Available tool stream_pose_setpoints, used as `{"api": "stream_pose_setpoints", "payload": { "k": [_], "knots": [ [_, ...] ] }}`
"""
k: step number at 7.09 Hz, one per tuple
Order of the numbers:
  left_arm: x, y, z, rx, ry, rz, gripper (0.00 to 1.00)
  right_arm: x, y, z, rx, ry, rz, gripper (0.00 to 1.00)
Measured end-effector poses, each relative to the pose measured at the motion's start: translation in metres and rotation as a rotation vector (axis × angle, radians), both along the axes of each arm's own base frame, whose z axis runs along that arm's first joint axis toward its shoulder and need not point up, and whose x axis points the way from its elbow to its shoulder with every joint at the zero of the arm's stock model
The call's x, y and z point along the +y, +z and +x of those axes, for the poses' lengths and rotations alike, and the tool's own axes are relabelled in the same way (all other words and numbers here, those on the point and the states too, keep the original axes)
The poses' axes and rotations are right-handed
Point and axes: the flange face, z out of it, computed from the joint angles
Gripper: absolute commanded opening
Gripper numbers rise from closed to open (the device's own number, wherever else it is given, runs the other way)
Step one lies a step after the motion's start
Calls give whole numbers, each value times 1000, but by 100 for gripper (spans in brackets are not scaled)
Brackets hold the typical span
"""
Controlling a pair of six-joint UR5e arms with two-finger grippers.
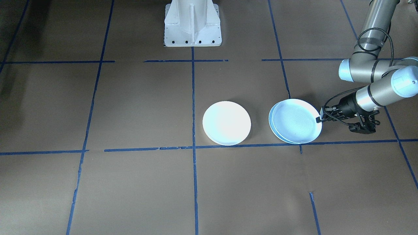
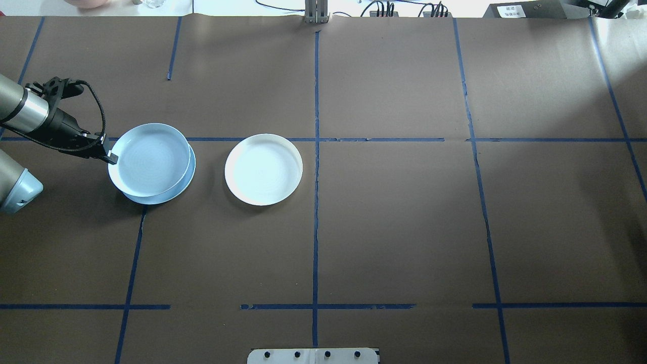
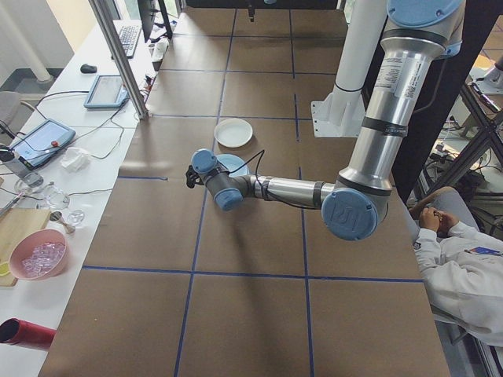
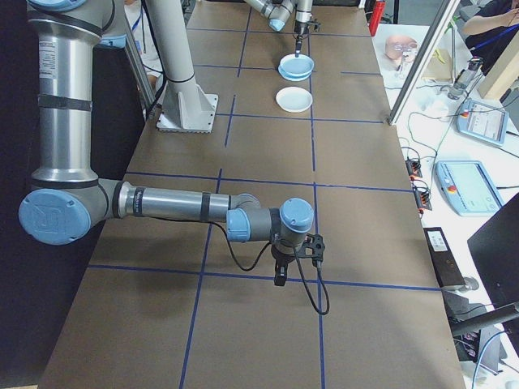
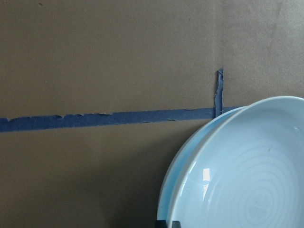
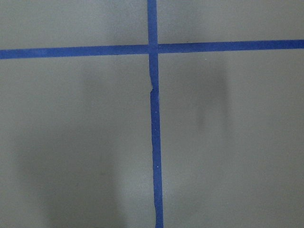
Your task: Stack plate in center
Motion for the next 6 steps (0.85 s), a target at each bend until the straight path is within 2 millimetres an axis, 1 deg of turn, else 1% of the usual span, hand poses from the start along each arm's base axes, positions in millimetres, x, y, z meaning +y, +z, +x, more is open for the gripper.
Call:
{"api": "stream_pose_setpoints", "payload": {
  "k": [2, 3, 4, 5, 6],
  "knots": [
    [0, -3, 0, 2, -24, -49, 100, 0, 0, 0, 0, 0, 0, 100],
    [-1, -8, 2, 8, -35, -71, 100, 0, 0, 0, 0, 0, 0, 100],
    [-6, -19, 5, 18, -38, -73, 100, 0, 0, 0, 0, 0, 0, 100],
    [-15, -35, 11, 26, -41, -70, 100, 0, 0, 0, 0, 0, 0, 100],
    [-25, -57, 20, 35, -49, -76, 100, 0, 0, 0, 0, 0, 0, 100]
  ]
}}
